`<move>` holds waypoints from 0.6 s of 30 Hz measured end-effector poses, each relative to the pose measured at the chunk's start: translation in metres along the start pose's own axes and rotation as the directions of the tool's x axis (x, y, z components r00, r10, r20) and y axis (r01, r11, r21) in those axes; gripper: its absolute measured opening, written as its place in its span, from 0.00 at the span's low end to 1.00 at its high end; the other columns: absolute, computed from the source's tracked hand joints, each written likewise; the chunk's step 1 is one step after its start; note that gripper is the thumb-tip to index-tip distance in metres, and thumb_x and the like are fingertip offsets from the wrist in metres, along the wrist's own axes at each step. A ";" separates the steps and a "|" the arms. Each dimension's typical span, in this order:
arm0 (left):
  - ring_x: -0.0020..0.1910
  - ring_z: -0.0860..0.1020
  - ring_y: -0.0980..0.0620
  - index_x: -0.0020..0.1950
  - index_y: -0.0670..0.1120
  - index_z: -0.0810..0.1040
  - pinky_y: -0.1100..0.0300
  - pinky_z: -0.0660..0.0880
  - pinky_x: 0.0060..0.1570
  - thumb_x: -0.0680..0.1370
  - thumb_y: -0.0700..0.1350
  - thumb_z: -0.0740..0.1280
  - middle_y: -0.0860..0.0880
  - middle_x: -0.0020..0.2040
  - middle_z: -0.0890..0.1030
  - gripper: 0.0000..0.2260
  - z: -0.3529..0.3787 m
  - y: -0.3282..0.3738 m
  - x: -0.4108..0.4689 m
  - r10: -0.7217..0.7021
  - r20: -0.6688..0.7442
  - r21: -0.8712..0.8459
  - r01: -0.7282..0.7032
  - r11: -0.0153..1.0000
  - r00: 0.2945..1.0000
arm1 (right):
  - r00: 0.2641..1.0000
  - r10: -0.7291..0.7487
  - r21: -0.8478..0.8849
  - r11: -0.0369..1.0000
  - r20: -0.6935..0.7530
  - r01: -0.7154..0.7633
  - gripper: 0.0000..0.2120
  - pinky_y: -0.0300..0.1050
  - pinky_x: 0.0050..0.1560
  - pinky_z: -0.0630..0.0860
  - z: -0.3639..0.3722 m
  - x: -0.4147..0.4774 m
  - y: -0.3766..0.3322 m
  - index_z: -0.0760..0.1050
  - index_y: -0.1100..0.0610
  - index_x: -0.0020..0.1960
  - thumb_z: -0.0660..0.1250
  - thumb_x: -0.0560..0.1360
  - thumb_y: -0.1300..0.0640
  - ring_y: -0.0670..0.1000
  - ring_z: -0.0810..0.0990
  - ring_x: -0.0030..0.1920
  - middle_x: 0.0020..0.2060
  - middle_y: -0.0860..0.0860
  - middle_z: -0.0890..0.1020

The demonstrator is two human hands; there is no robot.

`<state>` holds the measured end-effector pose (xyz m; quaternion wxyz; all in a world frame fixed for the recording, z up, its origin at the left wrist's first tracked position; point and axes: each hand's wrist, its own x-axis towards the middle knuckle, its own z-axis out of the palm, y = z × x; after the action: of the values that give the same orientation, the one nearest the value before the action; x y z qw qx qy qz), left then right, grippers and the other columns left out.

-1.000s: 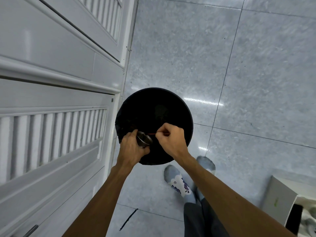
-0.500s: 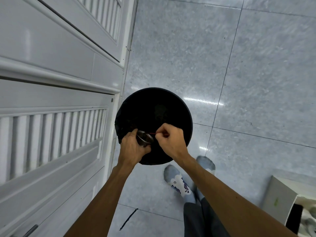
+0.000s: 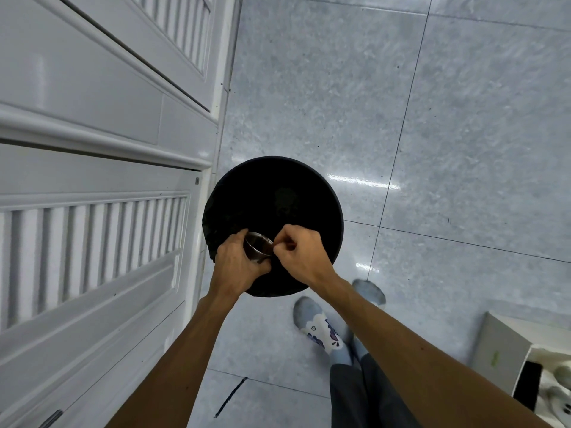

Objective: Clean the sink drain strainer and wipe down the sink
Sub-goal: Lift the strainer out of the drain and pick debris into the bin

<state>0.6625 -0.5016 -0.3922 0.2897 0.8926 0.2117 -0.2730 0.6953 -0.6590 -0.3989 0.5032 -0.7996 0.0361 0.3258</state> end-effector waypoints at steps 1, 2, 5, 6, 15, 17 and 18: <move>0.54 0.79 0.46 0.63 0.43 0.77 0.55 0.76 0.56 0.64 0.49 0.81 0.45 0.54 0.81 0.30 0.000 0.000 0.000 -0.003 0.001 0.000 0.003 1.000 1.000 | 0.996 0.006 0.026 1.000 -0.091 -0.003 0.05 0.31 0.37 0.74 -0.001 -0.001 0.000 0.79 0.56 0.41 0.67 0.73 0.63 0.44 0.79 0.36 0.34 0.46 0.80; 0.54 0.79 0.46 0.63 0.43 0.77 0.55 0.76 0.57 0.64 0.49 0.81 0.45 0.54 0.81 0.30 0.000 -0.001 -0.001 -0.005 0.002 -0.003 0.005 1.000 1.000 | 0.984 0.004 0.056 0.998 -0.179 0.006 0.04 0.30 0.37 0.75 -0.002 -0.002 -0.001 0.78 0.56 0.40 0.67 0.72 0.63 0.44 0.79 0.36 0.33 0.46 0.80; 0.54 0.79 0.47 0.63 0.43 0.77 0.58 0.75 0.56 0.64 0.49 0.81 0.45 0.54 0.81 0.30 0.001 -0.003 -0.001 -0.006 -0.001 -0.004 0.006 1.000 1.000 | 0.992 -0.016 0.047 0.999 -0.127 0.022 0.04 0.30 0.36 0.75 -0.001 -0.002 -0.001 0.78 0.56 0.39 0.67 0.72 0.62 0.45 0.79 0.35 0.32 0.46 0.80; 0.54 0.79 0.47 0.63 0.43 0.77 0.58 0.74 0.56 0.64 0.49 0.81 0.45 0.54 0.82 0.30 0.001 -0.004 -0.002 -0.006 -0.002 0.002 0.006 1.000 1.000 | 1.000 0.000 -0.004 1.000 -0.023 0.000 0.04 0.31 0.37 0.75 0.001 -0.002 -0.001 0.79 0.56 0.40 0.67 0.72 0.62 0.45 0.79 0.34 0.33 0.47 0.81; 0.57 0.78 0.44 0.68 0.41 0.74 0.50 0.77 0.59 0.65 0.48 0.80 0.43 0.57 0.80 0.34 0.004 -0.010 -0.004 -0.008 0.029 0.063 0.007 0.998 1.000 | 0.997 -0.012 -0.053 0.998 0.073 0.016 0.05 0.34 0.37 0.77 -0.001 0.003 0.003 0.78 0.53 0.38 0.67 0.71 0.61 0.45 0.79 0.34 0.33 0.46 0.81; 0.59 0.77 0.43 0.70 0.41 0.73 0.49 0.76 0.60 0.65 0.48 0.80 0.42 0.58 0.79 0.36 0.004 -0.011 -0.005 -0.013 0.044 0.067 0.010 0.998 0.999 | 0.996 0.000 -0.094 0.996 0.092 0.009 0.04 0.37 0.39 0.78 0.002 0.002 0.006 0.79 0.55 0.40 0.67 0.72 0.62 0.45 0.79 0.35 0.35 0.48 0.81; 0.60 0.77 0.43 0.71 0.41 0.72 0.48 0.76 0.61 0.65 0.48 0.80 0.42 0.59 0.79 0.37 0.004 -0.011 -0.005 -0.014 0.052 0.071 0.011 0.997 0.999 | 1.000 -0.003 -0.065 0.998 0.007 0.004 0.05 0.34 0.39 0.77 0.002 0.002 0.007 0.78 0.56 0.41 0.66 0.73 0.63 0.45 0.79 0.35 0.35 0.47 0.81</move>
<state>0.6510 -0.4971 -0.3962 0.2619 0.8934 0.1999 -0.3054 0.6935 -0.6603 -0.4056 0.4776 -0.8145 0.0223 0.3287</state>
